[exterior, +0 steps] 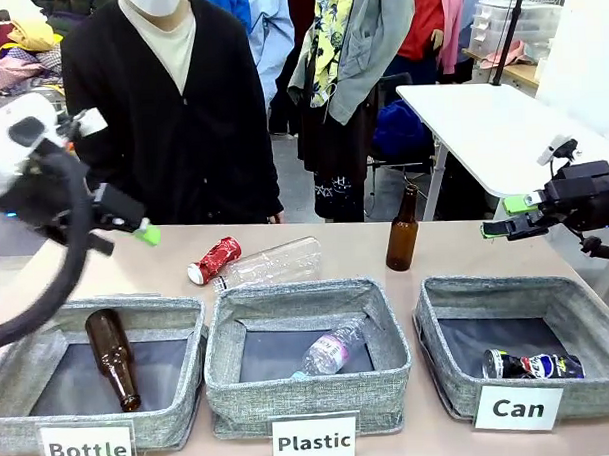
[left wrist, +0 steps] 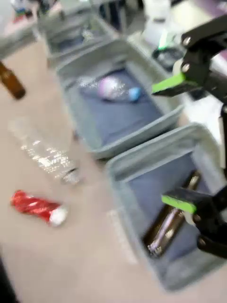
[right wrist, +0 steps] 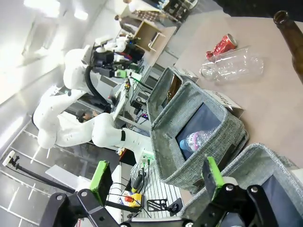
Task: Sort the can waste into the basket.
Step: Pick up the can waste from the table and place it in the right Fabric basket.
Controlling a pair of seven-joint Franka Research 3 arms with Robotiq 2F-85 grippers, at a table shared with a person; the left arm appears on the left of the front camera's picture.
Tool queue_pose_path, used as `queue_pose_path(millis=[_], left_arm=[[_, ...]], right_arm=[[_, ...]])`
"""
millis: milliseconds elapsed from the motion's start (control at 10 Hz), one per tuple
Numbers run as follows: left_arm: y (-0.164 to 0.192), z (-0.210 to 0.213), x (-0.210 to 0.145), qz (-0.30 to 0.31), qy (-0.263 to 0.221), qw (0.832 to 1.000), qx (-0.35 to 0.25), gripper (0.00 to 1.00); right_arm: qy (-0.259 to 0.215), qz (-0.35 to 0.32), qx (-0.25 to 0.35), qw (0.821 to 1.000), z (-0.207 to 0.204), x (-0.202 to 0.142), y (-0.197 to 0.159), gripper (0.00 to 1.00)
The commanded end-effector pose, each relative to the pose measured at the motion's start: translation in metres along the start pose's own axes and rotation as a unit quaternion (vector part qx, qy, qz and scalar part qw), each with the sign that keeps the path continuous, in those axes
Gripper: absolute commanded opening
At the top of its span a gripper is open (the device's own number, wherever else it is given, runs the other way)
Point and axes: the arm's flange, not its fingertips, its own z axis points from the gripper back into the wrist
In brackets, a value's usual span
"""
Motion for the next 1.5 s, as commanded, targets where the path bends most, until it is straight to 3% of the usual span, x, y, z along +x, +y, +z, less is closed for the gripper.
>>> queue_pose_path(millis=[0,100,400,500,600,800,1000,1300,1400], left_arm=[[0.006,-0.033,-0.029,-0.027,-0.050,0.996,0.073,1.00],[0.000,0.000,0.000,0.000,0.000,1.000,0.000,1.00],[0.000,0.000,0.000,0.000,0.000,1.000,0.000,1.00],[-0.002,-0.012,0.002,-0.010,-0.008,1.000,0.016,1.00],[0.002,-0.016,0.018,-0.020,0.043,0.998,0.028,1.00],[-0.001,-0.038,0.047,-0.095,0.097,0.988,0.069,1.00],[0.001,-0.057,0.070,-0.135,0.101,0.982,0.090,1.00],[0.050,-0.013,0.073,-0.132,0.121,0.984,-0.016,1.00],[0.082,0.040,0.040,-0.099,0.064,0.992,-0.036,1.00]], right_arm=[[0.005,0.010,-0.003,1.000,0.001,0.000,0.002,1.00],[0.005,0.010,-0.003,1.000,0.001,0.000,0.002,1.00],[0.005,0.010,-0.003,1.000,0.001,0.000,0.002,1.00],[0.005,0.010,-0.003,1.000,0.001,0.000,0.002,1.00],[0.005,0.010,-0.003,1.000,0.001,0.000,0.002,1.00],[0.005,0.010,-0.003,1.000,0.001,0.000,0.002,1.00],[0.005,0.010,-0.003,1.000,0.001,0.000,0.002,1.00],[0.005,0.010,-0.003,1.000,0.001,0.000,0.002,1.00],[0.005,0.010,-0.003,1.000,0.001,0.000,0.002,1.00]])
